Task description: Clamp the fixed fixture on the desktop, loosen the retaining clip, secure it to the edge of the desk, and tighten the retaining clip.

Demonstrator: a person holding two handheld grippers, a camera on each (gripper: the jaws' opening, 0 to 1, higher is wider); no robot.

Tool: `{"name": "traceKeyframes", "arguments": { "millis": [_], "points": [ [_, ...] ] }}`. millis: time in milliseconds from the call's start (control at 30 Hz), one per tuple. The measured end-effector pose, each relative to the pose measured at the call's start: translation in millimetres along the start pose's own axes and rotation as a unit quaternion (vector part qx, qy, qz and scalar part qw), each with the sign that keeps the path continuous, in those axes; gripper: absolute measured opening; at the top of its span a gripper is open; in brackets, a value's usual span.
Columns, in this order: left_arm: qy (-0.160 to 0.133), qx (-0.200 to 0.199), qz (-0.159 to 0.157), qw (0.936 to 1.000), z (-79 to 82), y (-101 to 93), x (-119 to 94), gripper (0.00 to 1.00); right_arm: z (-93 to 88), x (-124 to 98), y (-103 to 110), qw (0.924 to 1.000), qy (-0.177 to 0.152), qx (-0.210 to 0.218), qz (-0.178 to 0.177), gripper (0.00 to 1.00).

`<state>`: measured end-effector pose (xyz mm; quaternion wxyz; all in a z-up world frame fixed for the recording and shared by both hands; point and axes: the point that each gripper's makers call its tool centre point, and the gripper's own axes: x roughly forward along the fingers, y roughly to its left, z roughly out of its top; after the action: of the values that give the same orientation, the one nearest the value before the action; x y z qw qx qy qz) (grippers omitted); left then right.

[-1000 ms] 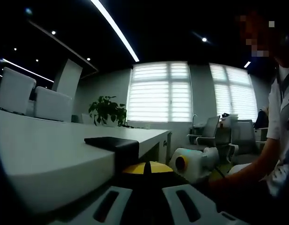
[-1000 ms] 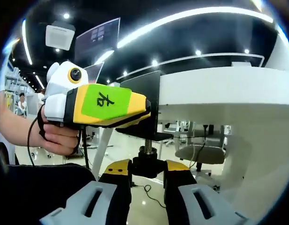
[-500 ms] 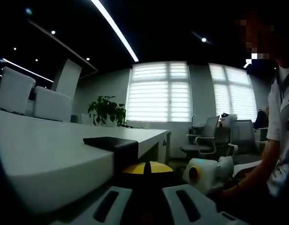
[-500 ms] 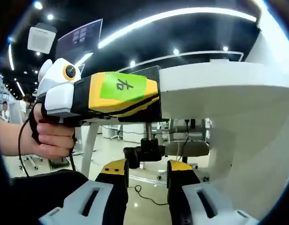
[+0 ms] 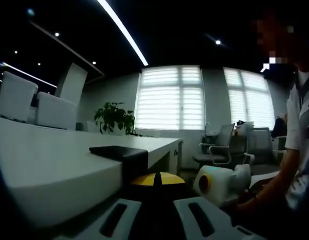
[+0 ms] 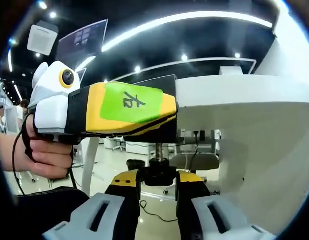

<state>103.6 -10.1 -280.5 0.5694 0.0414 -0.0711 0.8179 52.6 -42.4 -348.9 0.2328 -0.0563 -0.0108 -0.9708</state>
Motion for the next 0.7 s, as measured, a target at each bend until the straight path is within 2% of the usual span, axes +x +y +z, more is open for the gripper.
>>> {"name": "traceKeyframes", "arguments": {
  "millis": [100,233,400,500,700],
  "points": [
    [0.0,0.0,0.0,1.0,-0.1,0.0,-0.1,0.01,-0.5,-0.3,1.6,0.9999,0.0,-0.003,0.011,0.23],
    [-0.001,-0.001,0.0,1.0,-0.4,-1.8,0.1,0.01,-1.0,-1.0,3.5,0.9991,-0.003,-0.006,0.043,0.23],
    [-0.001,-0.001,-0.001,1.0,-0.2,-2.3,-0.2,0.01,-2.3,0.4,9.2,0.9927,-0.001,-0.012,0.12,0.23],
    [-0.001,-0.001,0.0,1.0,-0.4,-2.6,-0.2,0.01,-2.8,0.5,10.5,0.9877,0.01,-0.031,0.153,0.23],
    [-0.001,-0.001,-0.001,1.0,-0.4,-2.1,-0.2,0.01,-2.9,-0.1,11.8,0.9838,0.013,-0.044,0.173,0.23]
  ]
}}
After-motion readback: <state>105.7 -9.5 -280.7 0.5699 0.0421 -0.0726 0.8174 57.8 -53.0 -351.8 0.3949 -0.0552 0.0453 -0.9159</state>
